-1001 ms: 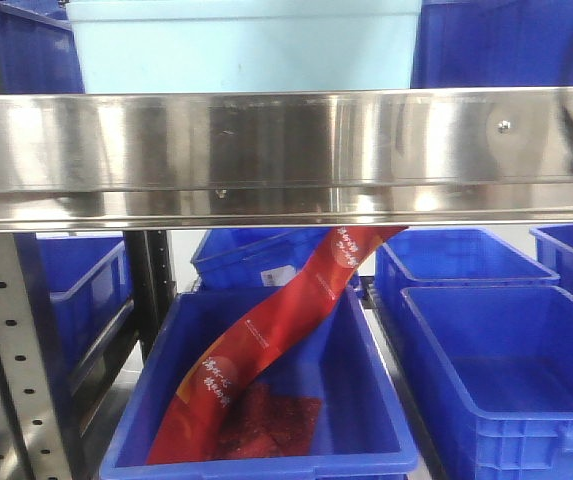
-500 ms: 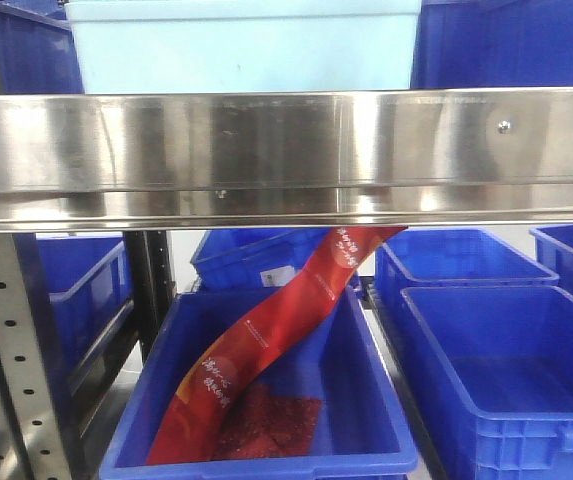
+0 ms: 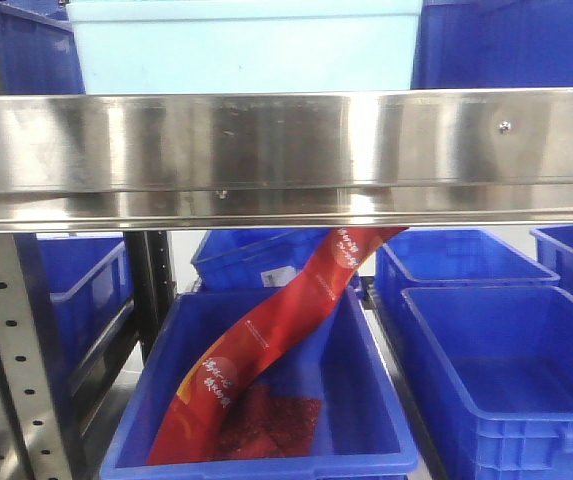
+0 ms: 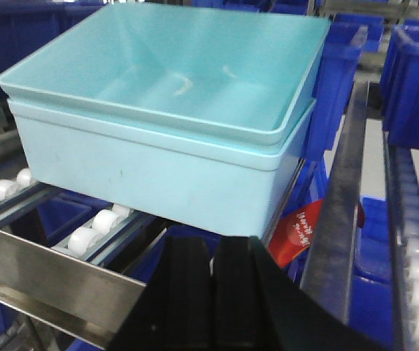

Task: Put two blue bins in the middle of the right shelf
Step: 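Open both grippers and pull them back from the teal bin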

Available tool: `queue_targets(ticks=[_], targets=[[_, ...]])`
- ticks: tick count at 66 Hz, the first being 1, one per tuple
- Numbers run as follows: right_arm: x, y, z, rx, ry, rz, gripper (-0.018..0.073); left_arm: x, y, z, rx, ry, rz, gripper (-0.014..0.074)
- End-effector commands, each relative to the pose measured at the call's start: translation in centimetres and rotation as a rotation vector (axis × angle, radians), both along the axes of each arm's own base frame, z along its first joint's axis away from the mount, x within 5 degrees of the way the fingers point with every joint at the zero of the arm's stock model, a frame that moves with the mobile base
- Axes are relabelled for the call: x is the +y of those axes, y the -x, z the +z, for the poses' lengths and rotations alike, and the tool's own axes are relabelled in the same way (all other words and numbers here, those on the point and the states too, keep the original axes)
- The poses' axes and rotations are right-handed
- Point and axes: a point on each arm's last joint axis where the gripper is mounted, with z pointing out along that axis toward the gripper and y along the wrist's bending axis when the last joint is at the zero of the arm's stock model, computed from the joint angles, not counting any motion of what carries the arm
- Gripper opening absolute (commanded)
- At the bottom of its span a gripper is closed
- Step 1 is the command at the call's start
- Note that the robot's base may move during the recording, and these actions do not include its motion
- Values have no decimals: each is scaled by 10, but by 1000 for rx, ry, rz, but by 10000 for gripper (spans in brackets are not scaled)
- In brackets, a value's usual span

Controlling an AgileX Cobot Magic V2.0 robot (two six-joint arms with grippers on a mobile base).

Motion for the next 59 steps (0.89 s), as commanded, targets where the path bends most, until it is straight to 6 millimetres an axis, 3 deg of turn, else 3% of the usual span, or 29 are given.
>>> queue_targets(ticks=[1,21,44,51,59], targets=[[-7,18,12,-84,-19,3,-167,2,11,6,-60,10,-8,-111],[-25,67,41,-283,-93,7,-167,5,19,11,-109,24,-7,-111],[-27,76,45,-332,-110,15,-167,5,19,11,-109,24,-7,-111],[-34,82,35,-308,-50,-27,-167,5,19,11,-109,24,-7,-111],[-44,89,-7,-259,60,-114,-167,5,19,11,-109,24,-7,-111]])
